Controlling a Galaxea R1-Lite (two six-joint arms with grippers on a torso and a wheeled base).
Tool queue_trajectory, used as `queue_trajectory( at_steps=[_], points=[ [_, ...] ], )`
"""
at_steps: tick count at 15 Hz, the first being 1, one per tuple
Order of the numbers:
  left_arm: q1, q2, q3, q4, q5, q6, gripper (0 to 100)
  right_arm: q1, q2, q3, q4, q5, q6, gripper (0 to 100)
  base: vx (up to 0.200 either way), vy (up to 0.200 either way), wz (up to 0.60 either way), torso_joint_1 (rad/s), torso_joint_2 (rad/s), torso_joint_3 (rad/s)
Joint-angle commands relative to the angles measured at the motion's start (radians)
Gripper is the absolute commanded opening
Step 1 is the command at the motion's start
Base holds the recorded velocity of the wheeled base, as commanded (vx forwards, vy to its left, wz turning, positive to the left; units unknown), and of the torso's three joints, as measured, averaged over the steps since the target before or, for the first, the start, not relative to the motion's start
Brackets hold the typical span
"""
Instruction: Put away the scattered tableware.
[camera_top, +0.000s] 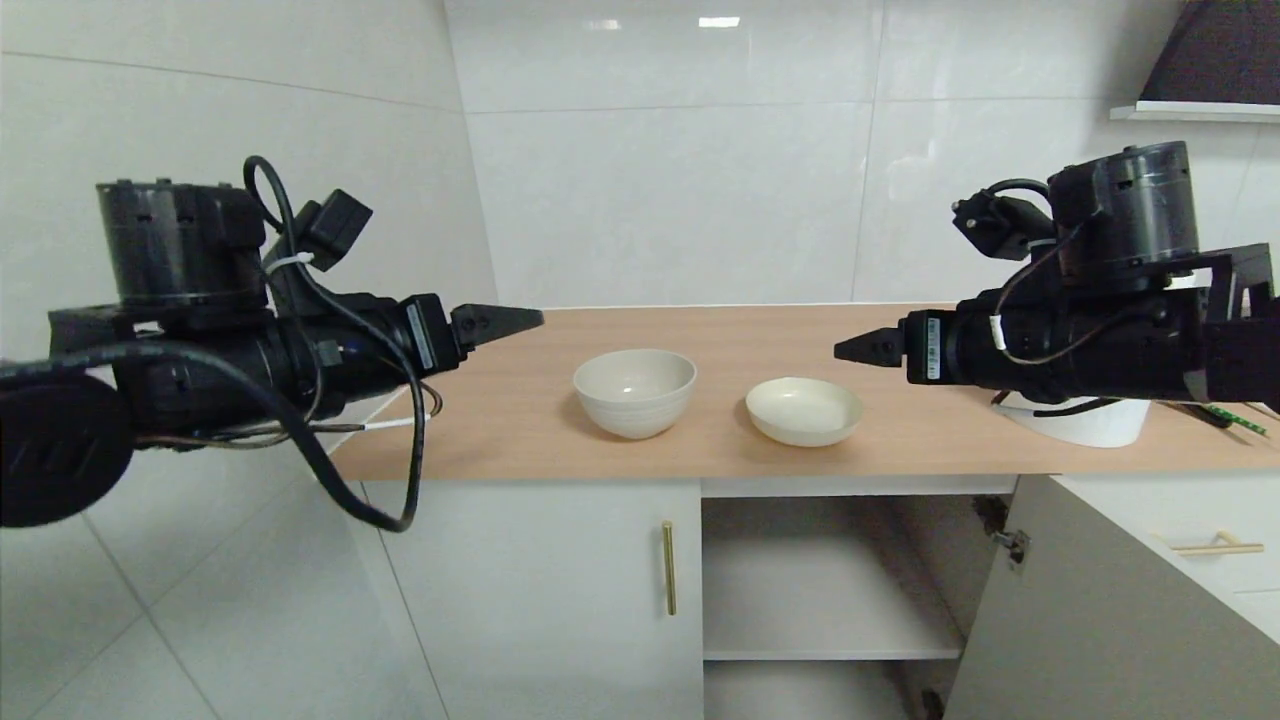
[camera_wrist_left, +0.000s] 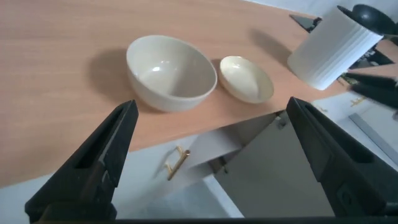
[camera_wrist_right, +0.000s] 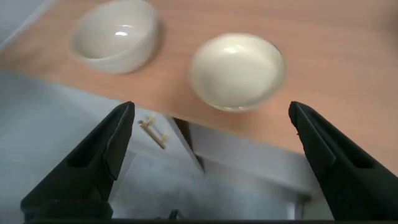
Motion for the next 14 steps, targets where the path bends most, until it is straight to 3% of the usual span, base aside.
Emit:
queue_trajectory(
  at_steps=[1,2,3,4,5,6,7,8,14],
  points=[
    [-0.013,0.071,-0.225,0.226,0.017,0.000,100,-0.006,0.097,-0.099,0.052,-0.052,0.055,100,0.000,0.000,0.00,0.000,0.00,0.000],
    [-0.023,0.092,-0.275,0.325,0.036,0.001,100,-0.009,0.111,-0.103,0.050,-0.073,0.061,100,0.000,0.000,0.00,0.000,0.00,0.000],
    [-0.064,0.123,-0.323,0.393,0.135,-0.002,100,-0.012,0.125,-0.106,0.044,-0.092,0.062,100,0.000,0.000,0.00,0.000,0.00,0.000],
    [-0.090,0.172,-0.341,0.394,0.287,-0.005,100,-0.012,0.133,-0.105,0.037,-0.118,0.062,100,0.000,0.000,0.00,0.000,0.00,0.000],
    [-0.098,0.189,-0.349,0.393,0.335,-0.005,100,-0.012,0.137,-0.105,0.034,-0.126,0.062,100,0.000,0.000,0.00,0.000,0.00,0.000],
    [-0.136,0.276,-0.384,0.347,0.556,-0.026,100,-0.012,0.154,-0.105,-0.002,-0.156,0.062,100,0.000,0.000,0.00,0.000,0.00,0.000],
    [-0.153,0.309,-0.395,0.296,0.596,-0.051,100,-0.012,0.154,-0.100,-0.012,-0.159,0.062,100,0.000,0.000,0.00,0.000,0.00,0.000],
    [-0.162,0.319,-0.395,0.258,0.596,-0.066,100,-0.012,0.154,-0.100,-0.014,-0.159,0.062,100,0.000,0.000,0.00,0.000,0.00,0.000],
    [-0.182,0.405,-0.409,0.247,0.594,-0.071,100,-0.012,0.154,-0.100,-0.014,-0.159,0.064,100,0.000,0.000,0.00,0.000,0.00,0.000]
  ],
)
